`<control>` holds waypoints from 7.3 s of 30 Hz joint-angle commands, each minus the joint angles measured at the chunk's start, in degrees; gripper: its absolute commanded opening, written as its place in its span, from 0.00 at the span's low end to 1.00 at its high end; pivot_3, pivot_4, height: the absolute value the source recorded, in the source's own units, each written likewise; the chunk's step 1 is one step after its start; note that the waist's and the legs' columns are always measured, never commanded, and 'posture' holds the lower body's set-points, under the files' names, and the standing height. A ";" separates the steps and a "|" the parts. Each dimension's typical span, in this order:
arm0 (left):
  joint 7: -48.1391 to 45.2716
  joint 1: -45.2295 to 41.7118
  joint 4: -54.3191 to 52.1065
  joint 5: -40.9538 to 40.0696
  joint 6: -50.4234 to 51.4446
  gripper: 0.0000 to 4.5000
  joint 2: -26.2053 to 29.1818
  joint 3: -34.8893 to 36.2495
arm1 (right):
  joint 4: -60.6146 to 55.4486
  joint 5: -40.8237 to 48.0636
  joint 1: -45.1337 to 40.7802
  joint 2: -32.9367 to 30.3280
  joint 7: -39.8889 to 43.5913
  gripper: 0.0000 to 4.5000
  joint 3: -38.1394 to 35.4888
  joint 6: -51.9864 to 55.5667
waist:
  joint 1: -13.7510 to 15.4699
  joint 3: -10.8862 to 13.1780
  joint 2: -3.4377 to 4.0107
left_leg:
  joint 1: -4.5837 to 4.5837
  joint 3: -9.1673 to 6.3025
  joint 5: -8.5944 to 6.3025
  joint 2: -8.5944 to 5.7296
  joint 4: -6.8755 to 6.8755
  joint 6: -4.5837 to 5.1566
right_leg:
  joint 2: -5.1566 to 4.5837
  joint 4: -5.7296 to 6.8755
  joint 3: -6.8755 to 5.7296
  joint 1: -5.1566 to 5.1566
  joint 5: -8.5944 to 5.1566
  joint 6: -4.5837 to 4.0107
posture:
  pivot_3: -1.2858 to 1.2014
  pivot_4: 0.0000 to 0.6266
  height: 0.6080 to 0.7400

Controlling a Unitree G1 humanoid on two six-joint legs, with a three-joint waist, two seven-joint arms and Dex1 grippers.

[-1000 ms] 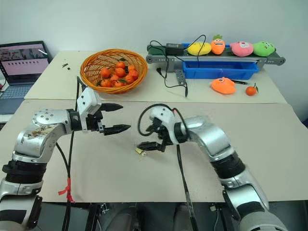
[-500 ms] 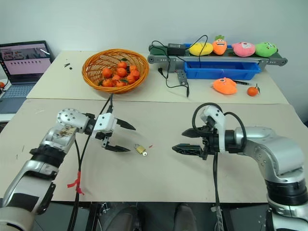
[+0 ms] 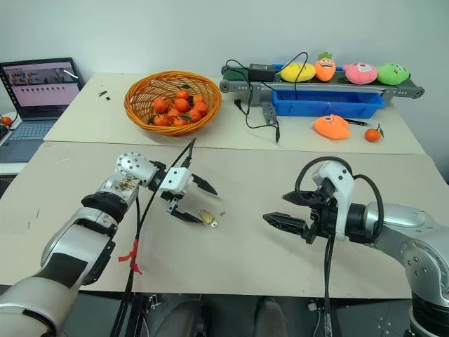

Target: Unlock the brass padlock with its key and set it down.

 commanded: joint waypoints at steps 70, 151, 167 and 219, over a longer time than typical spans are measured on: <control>2.79 6.14 -35.74 -10.90 34.84 0.18 -0.98 6.30 | 5.85 -45.39 2.01 -9.58 -3.81 1.00 28.36 -57.10 | -0.07 -0.01 0.02 | -0.29 0.26 0.11 -0.04 0.39 -0.19 | 0.02 -0.02 -0.01 -0.06 0.02 0.02 | 0.52 0.24 1.00; -0.21 -5.11 -22.77 -21.35 41.60 0.18 -0.42 -2.89 | 6.19 -62.51 -0.76 0.31 -0.04 0.24 26.68 -82.97 | -0.28 -0.01 0.02 | -0.27 0.10 0.12 -0.04 0.39 -0.20 | 0.04 0.00 -0.01 -0.05 0.01 0.03 | 0.52 0.24 1.00; -0.21 -4.81 -24.18 -22.03 41.19 0.18 0.36 -3.88 | 7.58 -63.65 -1.12 0.52 0.06 0.41 26.61 -84.64 | -0.28 -0.01 0.02 | -0.27 0.10 0.12 -0.04 0.39 -0.20 | 0.04 0.00 -0.01 -0.05 0.01 0.03 | 0.52 0.24 1.00; -0.21 -6.00 -23.90 -20.75 36.50 0.18 -0.59 -3.82 | 4.83 -52.56 -3.39 3.77 5.86 0.01 25.45 -64.58 | -0.20 -0.01 0.02 | -0.27 0.10 0.12 -0.04 0.39 -0.20 | 0.04 0.00 0.00 -0.05 0.01 0.02 | 0.52 0.24 1.00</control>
